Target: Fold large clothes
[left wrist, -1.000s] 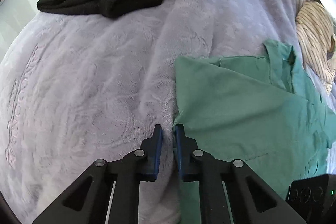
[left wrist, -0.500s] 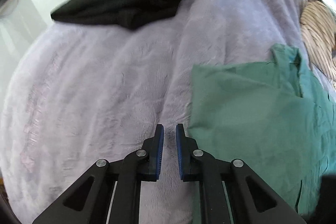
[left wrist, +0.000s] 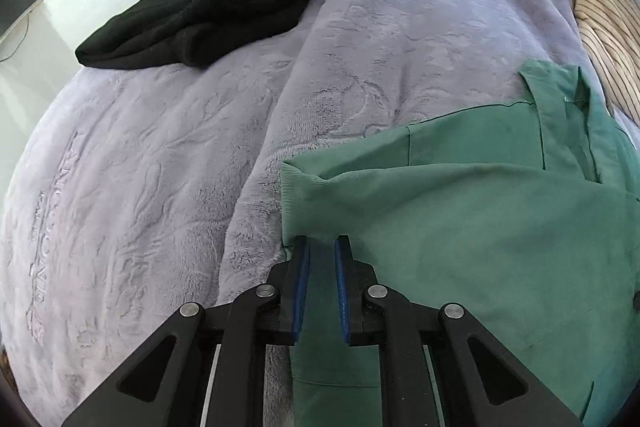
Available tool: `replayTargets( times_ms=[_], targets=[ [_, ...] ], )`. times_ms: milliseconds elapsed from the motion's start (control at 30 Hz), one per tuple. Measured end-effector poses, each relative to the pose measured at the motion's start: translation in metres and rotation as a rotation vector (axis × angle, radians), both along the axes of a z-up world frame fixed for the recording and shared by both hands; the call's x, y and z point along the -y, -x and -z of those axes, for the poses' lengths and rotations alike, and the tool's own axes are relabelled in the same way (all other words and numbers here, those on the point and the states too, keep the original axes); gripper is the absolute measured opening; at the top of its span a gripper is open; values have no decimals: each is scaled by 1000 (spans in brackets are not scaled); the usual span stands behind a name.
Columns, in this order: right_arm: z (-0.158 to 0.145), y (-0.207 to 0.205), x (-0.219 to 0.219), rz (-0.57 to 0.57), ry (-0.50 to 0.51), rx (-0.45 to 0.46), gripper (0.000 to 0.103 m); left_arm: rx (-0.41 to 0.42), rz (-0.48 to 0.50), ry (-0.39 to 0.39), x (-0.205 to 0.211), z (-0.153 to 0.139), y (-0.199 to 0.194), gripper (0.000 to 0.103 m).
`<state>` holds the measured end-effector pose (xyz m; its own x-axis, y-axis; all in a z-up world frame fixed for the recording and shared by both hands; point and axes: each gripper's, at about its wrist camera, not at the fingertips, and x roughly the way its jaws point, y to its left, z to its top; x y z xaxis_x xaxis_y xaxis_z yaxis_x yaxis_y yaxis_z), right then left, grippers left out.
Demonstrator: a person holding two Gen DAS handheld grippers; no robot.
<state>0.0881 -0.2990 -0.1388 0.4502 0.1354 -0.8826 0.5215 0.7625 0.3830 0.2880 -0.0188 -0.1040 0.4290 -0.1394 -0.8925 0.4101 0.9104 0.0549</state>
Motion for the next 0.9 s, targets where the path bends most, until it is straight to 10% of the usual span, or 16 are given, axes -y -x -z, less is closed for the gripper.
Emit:
replayTargets(
  times_ms=[33,400,667,767,900],
  targets=[
    [1,4,5,6,7,1,0,9,7,-24,2,-2,1,15],
    [-6,46,16,113,-134,46,7,-53,26,-63,5,-37,63,15],
    [-4,82,9,119,-241,29,56,-198,-35,-65,23,-26,128,16],
    [-4,92,13,121,-273,30,56,-211,-52,-78,36,-24,145,103],
    [-4,103,23,119,-293,41,60,-197,-36,-90,57,-28,164,102]
  ],
)
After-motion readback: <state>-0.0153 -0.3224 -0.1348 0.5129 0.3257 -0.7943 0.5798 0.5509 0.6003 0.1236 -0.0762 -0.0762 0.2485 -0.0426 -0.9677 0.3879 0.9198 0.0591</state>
